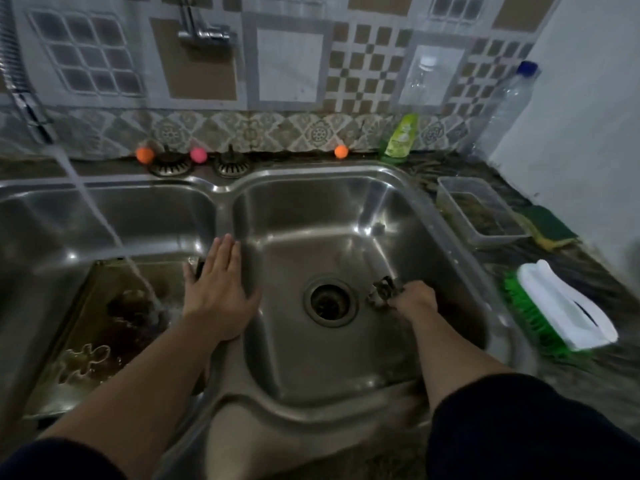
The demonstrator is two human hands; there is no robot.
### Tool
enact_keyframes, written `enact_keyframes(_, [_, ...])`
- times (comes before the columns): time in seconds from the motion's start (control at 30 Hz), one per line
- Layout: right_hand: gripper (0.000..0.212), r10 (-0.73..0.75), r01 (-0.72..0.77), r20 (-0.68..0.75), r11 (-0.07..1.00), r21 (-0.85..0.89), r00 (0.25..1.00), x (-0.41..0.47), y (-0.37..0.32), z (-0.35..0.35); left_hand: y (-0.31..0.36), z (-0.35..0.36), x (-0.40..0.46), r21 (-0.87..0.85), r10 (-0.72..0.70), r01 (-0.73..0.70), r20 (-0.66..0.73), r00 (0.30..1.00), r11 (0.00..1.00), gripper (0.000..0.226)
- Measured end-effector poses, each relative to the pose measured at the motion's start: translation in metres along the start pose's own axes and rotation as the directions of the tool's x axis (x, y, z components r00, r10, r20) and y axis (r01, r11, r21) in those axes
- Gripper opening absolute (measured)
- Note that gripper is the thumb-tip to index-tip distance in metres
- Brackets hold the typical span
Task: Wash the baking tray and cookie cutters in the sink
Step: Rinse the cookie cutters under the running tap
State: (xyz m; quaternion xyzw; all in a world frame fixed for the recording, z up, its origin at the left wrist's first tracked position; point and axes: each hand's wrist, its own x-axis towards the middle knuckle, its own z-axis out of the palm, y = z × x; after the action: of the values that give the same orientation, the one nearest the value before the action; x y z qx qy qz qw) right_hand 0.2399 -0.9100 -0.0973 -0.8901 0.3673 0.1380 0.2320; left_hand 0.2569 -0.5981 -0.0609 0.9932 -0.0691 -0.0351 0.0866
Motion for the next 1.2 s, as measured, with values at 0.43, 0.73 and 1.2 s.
enact_keyframes(0.43, [0.067, -0.218, 0.219, -0.023, 0.961, 0.170, 0.976, -0.014, -0.014, -0.006, 0.001, 0.000, 0.001, 0.019, -0.005, 0.005, 0.008, 1.000, 1.000, 0.084])
enact_keyframes(0.73, [0.039, -0.603, 0.597, 0.049, 0.796, 0.097, 0.796, -0.107, -0.116, 0.019, -0.015, -0.006, -0.024, -0.128, 0.108, -0.098, 0.069, 0.992, 0.987, 0.067])
enact_keyframes(1.2, [0.051, -0.714, 0.790, 0.375, 0.606, -0.093, 0.591, -0.209, -0.255, 0.173, -0.196, -0.008, -0.040, -0.268, -0.158, 0.240, 0.293, 0.943, 0.933, 0.050])
